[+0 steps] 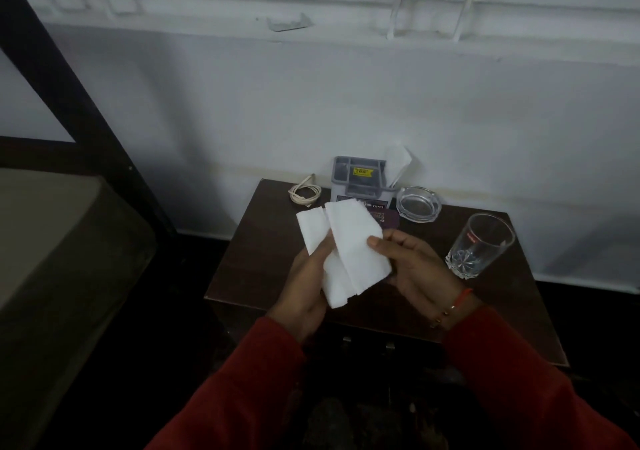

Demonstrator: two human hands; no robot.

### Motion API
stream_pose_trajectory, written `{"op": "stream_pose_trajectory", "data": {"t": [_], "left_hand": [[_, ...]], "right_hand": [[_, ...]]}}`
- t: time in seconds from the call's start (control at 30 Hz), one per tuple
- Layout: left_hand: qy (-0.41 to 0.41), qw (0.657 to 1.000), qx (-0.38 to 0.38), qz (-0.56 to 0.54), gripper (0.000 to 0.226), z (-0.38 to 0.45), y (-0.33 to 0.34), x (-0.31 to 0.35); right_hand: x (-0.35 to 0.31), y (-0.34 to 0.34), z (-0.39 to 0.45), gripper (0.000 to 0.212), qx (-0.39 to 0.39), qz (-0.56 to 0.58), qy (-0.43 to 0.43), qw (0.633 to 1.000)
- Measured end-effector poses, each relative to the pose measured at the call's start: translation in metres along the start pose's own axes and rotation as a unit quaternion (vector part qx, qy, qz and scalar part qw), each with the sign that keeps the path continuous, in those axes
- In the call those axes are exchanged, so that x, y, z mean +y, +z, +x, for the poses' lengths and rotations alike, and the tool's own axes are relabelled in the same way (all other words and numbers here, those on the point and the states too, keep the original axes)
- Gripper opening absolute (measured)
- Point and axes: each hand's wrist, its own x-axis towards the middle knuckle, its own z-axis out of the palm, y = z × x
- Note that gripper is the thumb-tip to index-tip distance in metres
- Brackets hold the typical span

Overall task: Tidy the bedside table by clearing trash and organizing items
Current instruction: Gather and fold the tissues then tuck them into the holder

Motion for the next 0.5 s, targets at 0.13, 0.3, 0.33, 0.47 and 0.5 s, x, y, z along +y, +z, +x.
{"op": "stream_pose_trajectory", "data": {"t": [0.13,0.3,0.33,0.47,0.5], "left_hand": [[-0.001,0.999,-0.031,-0.004,0.026,-0.0011,-0.0017,0.0003],[-0.002,0.999,-0.035,0.023,0.030,0.0034,-0.0057,-0.0018],[-0.004,0.999,-0.032,0.033,0.028,0.0042,-0.0058,-0.0023],[0.010,0.999,-0.039,-0.002,0.026,0.0035,-0.0045,0.0011],[0.011,0.999,-0.033,-0.016,0.028,0.0034,-0.0048,0.0018]], "right_hand": [[0.0060,0.0025,0.0008,0.013,-0.007,-0.036,-0.005,0.999],[0.0059,0.0043,-0.0014,0.011,-0.061,-0.044,0.004,0.997],[0.0063,0.0058,-0.0019,0.012,-0.062,-0.055,-0.003,0.997],[0.0076,0.0083,0.0013,0.032,0.004,-0.003,-0.035,0.999],[0.0073,0.0076,0.0029,0.034,0.019,0.023,-0.036,0.999]]}}
